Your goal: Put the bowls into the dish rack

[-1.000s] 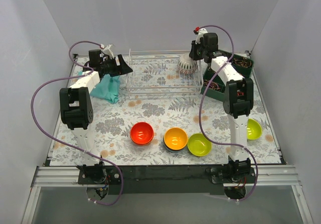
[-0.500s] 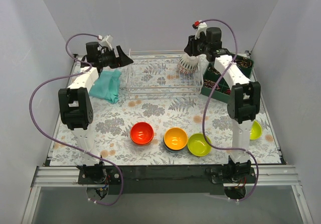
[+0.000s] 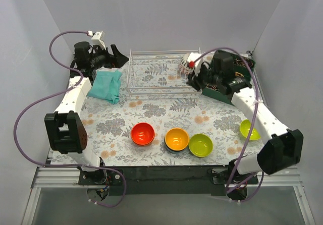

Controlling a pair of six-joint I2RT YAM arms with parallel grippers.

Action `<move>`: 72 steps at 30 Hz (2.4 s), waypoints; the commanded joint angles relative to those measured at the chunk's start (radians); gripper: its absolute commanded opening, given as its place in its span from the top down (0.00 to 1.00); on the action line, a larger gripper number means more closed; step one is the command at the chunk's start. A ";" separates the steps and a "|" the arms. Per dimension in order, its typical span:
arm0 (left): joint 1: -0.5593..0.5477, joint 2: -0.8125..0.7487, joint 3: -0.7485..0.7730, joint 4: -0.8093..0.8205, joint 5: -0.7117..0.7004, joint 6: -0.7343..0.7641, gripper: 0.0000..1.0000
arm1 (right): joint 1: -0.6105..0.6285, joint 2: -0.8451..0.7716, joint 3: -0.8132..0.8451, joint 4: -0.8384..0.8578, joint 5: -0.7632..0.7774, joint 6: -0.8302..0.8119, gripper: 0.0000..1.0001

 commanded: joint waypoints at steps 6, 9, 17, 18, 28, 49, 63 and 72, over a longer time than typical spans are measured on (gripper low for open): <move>-0.002 -0.272 -0.308 -0.087 -0.203 0.065 0.17 | 0.226 -0.346 -0.304 -0.489 0.036 -0.378 0.49; -0.002 -0.332 -0.386 -0.115 -0.222 0.077 0.16 | 0.295 -0.400 -0.347 -0.602 0.053 -0.398 0.50; 0.000 -0.446 -0.466 -0.179 -0.286 0.137 0.15 | 0.427 -0.387 -0.413 -0.787 0.067 -0.280 0.50; 0.000 -0.452 -0.472 -0.178 -0.291 0.137 0.15 | 0.439 -0.377 -0.422 -0.792 0.063 -0.263 0.50; 0.000 -0.515 -0.515 -0.210 -0.323 0.166 0.14 | 0.511 -0.327 -0.532 -0.720 0.105 -0.075 0.49; 0.030 -0.578 -0.566 -0.196 -0.292 0.122 0.14 | 0.610 -0.250 -0.603 -0.606 0.313 0.056 0.74; 0.033 -0.533 -0.500 -0.189 -0.200 0.102 0.15 | 0.594 -0.316 -0.263 -0.947 0.486 -0.068 0.99; 0.026 -0.275 -0.194 -0.284 -0.105 0.074 0.20 | 0.333 -0.143 0.055 -0.619 0.213 -0.059 0.99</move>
